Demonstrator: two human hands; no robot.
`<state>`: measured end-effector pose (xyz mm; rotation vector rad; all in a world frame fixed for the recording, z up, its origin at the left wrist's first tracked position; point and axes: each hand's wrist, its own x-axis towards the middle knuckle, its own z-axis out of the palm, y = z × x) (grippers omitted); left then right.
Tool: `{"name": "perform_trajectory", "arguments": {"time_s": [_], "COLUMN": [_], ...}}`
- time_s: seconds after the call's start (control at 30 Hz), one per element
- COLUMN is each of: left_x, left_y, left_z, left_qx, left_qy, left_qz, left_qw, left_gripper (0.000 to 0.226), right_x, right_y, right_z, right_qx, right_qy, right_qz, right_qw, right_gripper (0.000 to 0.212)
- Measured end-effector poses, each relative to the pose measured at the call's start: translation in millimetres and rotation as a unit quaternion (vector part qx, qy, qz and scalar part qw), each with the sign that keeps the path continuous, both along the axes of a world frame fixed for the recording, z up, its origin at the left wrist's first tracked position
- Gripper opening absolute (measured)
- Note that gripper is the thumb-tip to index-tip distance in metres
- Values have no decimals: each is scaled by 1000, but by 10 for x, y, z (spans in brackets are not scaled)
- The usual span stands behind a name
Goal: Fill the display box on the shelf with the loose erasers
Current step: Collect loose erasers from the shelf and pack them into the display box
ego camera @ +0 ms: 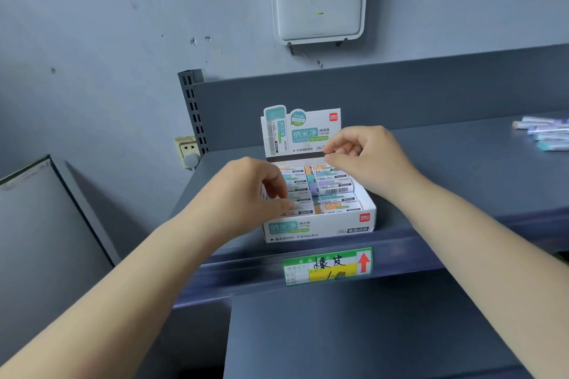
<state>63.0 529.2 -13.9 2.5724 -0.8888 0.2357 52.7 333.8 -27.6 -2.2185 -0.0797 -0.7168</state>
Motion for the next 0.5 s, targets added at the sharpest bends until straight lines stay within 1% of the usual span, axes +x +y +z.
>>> {"name": "perform_trajectory", "arguments": {"time_s": [0.07,0.17,0.2,0.33,0.43,0.5], "left_x": [-12,-61,-85,-218,-339,-439], "left_y": [-36,-193,-279,-769,-1282,-1689], "left_z": [14,72,96,186,226,224], "left_qx": [-9,-20,-16,-7,5,17], "left_qy": [-33,-94,-120,-206,-246,-267], "left_qz": [0,-5,-7,-32,-51,-73], "left_qw": [999,995,993,978,968,961], "left_gripper": [16,8,7,17,23,27], "right_x": [-53,-215,-285,-600,-839,-1024], "right_y": [-52,-200,-265,-606,-990,-1320], "right_z": [47,118,143,234,298,321], "right_qx": [-34,-127,-163,-297,-363,-383], "right_qy": [-7,-1,6,15,29,41], "right_qz": [-13,-43,-55,-114,-146,-172], "right_qw": [999,991,985,948,920,907], "right_gripper": [12,6,8,21,27,29]}}
